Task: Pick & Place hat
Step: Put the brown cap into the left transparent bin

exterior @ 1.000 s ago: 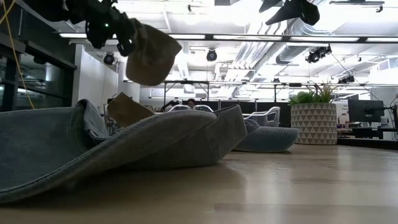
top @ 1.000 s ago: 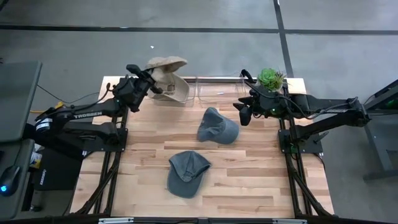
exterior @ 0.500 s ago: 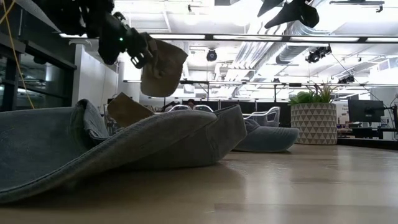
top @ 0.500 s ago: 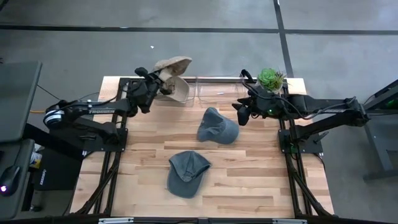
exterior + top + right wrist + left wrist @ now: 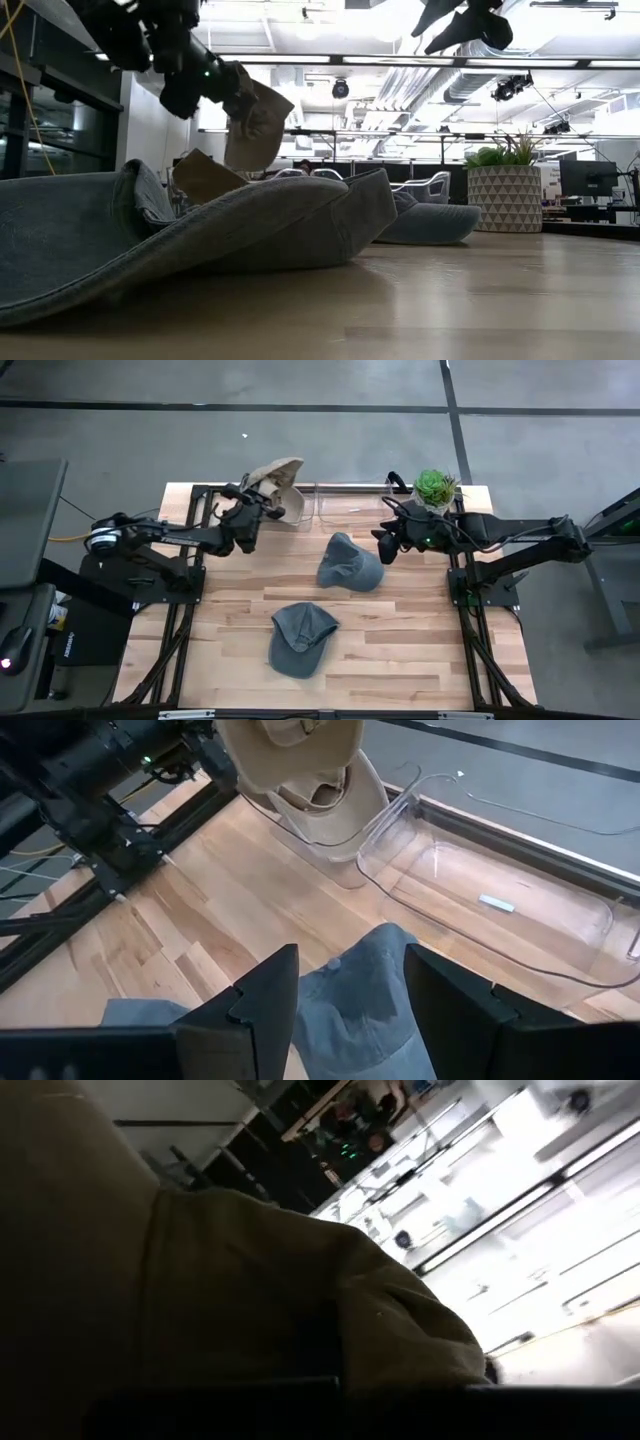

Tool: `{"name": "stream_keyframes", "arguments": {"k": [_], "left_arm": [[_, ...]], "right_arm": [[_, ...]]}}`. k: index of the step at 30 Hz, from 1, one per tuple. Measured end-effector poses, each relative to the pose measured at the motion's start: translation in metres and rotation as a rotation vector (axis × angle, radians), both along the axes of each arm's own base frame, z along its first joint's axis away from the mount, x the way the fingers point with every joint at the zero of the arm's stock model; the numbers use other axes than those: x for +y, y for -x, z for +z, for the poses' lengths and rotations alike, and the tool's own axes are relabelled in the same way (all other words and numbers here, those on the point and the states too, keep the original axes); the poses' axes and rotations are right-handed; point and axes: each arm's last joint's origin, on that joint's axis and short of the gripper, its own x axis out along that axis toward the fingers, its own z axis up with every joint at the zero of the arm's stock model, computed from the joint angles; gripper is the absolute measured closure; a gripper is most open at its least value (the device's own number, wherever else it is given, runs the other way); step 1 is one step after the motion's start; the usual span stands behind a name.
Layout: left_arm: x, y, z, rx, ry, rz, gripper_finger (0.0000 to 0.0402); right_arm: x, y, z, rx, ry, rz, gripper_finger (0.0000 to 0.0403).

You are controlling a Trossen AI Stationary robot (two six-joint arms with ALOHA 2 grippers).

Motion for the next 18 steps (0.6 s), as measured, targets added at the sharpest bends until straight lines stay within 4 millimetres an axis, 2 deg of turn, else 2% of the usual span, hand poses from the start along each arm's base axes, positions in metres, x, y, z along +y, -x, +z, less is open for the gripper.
{"name": "stream_keyframes", "arguments": {"k": [6,13,18], "left_arm": [[0.004,-0.014,-0.009,-0.118,-0.022,0.053,0.0401],[0.009,-0.040,-0.017,-0.189,-0.007,0.069,0.0401],[0.006,-0.050,-0.034,-0.269,0.017,0.149,0.0401]], "right_arm": [[0.000,0.001,-0.002,0.029,0.003,0.018,0.0224],[0.001,0.001,-0.003,0.046,-0.004,0.054,0.0225],[0.002,0.003,-0.005,0.078,-0.023,0.074,0.0226]]}}
